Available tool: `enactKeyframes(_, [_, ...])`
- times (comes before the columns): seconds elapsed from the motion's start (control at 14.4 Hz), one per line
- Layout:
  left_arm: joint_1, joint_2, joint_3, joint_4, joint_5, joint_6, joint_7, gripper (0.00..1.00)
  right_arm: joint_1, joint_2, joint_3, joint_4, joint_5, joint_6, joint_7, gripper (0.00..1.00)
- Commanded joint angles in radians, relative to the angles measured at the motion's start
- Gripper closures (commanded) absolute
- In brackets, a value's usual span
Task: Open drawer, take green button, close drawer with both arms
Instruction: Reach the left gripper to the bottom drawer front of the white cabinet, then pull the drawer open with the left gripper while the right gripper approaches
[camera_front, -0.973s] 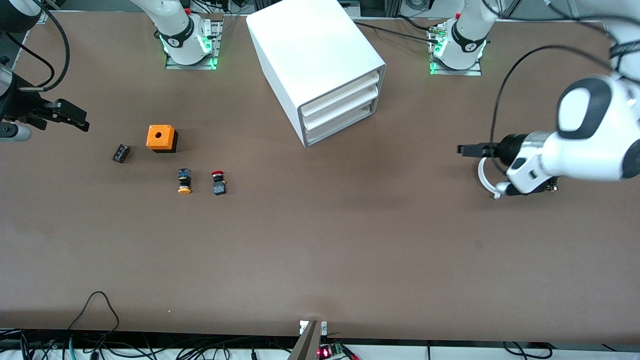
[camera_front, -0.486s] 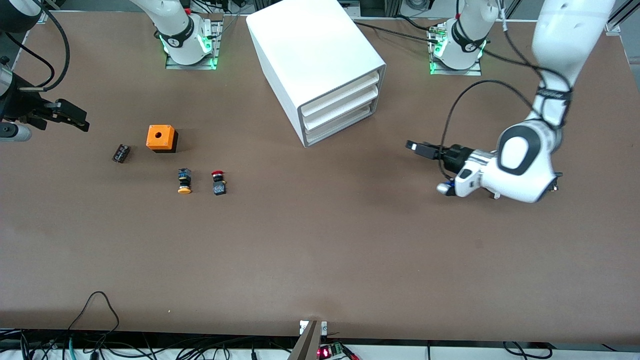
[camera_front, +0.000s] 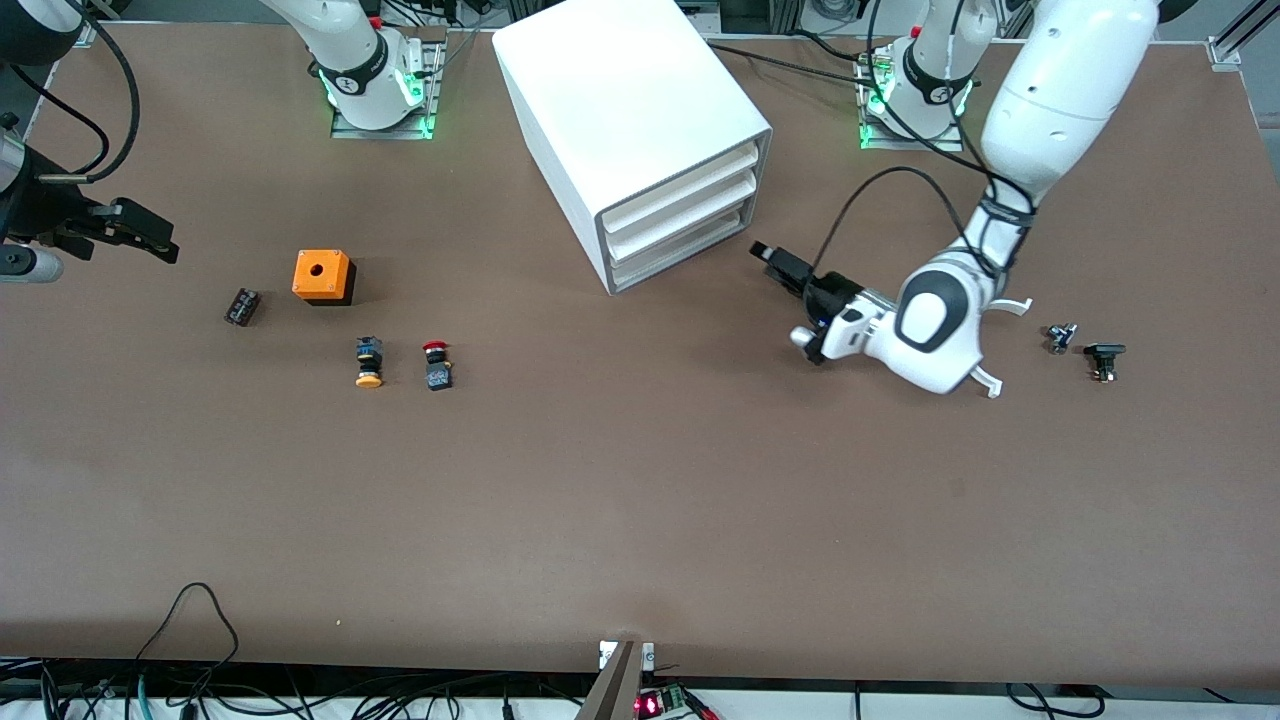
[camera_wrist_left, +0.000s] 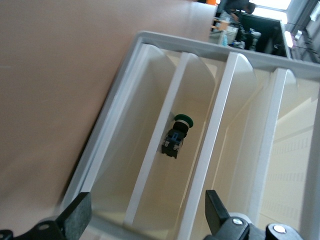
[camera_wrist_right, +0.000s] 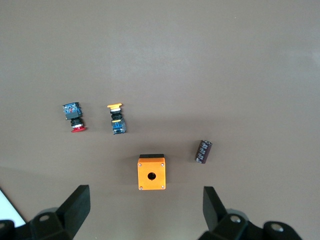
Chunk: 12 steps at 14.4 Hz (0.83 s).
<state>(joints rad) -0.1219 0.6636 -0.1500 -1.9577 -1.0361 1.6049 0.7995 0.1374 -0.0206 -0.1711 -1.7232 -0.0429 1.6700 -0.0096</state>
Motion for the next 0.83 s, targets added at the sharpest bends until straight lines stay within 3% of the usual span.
enactKeyframes(0.0, [-0.008,-0.001,-0.057,-0.058,-0.053,0.075,0.101,0.04,0.004,-0.005,-0.002,-0.003,0.012,0.002,-0.010,0.00])
enactKeyframes(0.28, [-0.027,0.013,-0.071,-0.076,-0.079,0.096,0.106,0.10,0.007,0.011,-0.001,-0.003,0.012,0.004,-0.012,0.00])
enactKeyframes(0.49, [-0.042,0.014,-0.094,-0.086,-0.081,0.131,0.106,0.36,0.019,0.039,0.001,-0.003,0.018,0.002,-0.010,0.00])
enactKeyframes(0.76, [-0.042,0.014,-0.117,-0.107,-0.088,0.181,0.106,0.42,0.028,0.051,0.001,0.014,0.034,0.011,0.000,0.00])
